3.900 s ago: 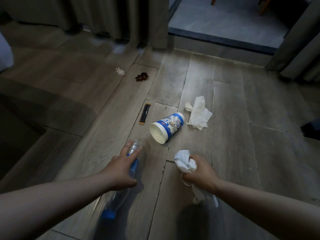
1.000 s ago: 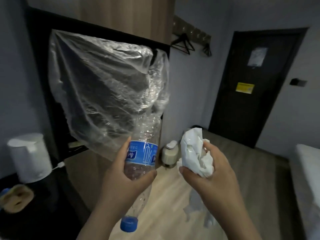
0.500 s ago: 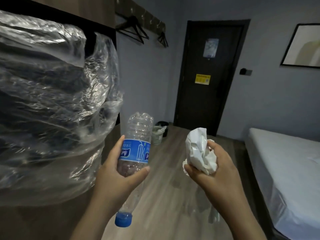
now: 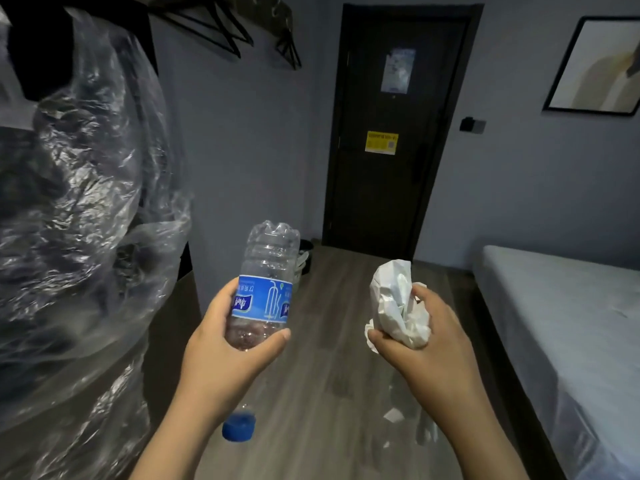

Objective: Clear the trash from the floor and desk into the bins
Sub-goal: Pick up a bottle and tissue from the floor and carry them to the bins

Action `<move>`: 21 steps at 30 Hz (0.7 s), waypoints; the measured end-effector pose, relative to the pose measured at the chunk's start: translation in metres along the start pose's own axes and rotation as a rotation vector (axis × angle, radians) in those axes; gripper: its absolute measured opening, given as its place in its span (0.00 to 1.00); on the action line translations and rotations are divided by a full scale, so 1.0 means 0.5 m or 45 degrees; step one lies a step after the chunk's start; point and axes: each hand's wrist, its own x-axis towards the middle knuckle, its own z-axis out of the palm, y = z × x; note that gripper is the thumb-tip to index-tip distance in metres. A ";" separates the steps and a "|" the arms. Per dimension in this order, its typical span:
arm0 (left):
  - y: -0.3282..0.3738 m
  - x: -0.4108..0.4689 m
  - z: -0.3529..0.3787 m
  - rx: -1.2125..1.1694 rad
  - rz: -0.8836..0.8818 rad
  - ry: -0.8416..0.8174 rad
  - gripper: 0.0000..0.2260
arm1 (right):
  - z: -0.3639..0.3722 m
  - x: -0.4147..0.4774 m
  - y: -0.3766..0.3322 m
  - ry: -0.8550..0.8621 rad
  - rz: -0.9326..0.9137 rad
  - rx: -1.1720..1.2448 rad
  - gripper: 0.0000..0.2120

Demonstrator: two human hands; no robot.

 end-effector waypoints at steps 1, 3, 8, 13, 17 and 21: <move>-0.012 0.036 0.019 0.015 0.011 0.000 0.33 | 0.013 0.036 0.019 -0.003 0.014 0.013 0.33; -0.036 0.106 0.062 0.039 0.030 0.004 0.33 | 0.037 0.112 0.056 -0.021 0.024 0.047 0.30; -0.062 0.293 0.180 0.077 0.021 0.018 0.34 | 0.073 0.329 0.134 -0.032 0.037 0.061 0.32; -0.086 0.458 0.279 0.096 0.023 0.066 0.35 | 0.101 0.531 0.193 -0.068 0.005 0.030 0.34; -0.135 0.568 0.342 0.103 -0.011 0.085 0.34 | 0.133 0.653 0.252 -0.121 0.028 -0.010 0.35; -0.208 0.692 0.397 0.080 -0.044 0.095 0.34 | 0.183 0.785 0.315 -0.136 0.034 -0.059 0.34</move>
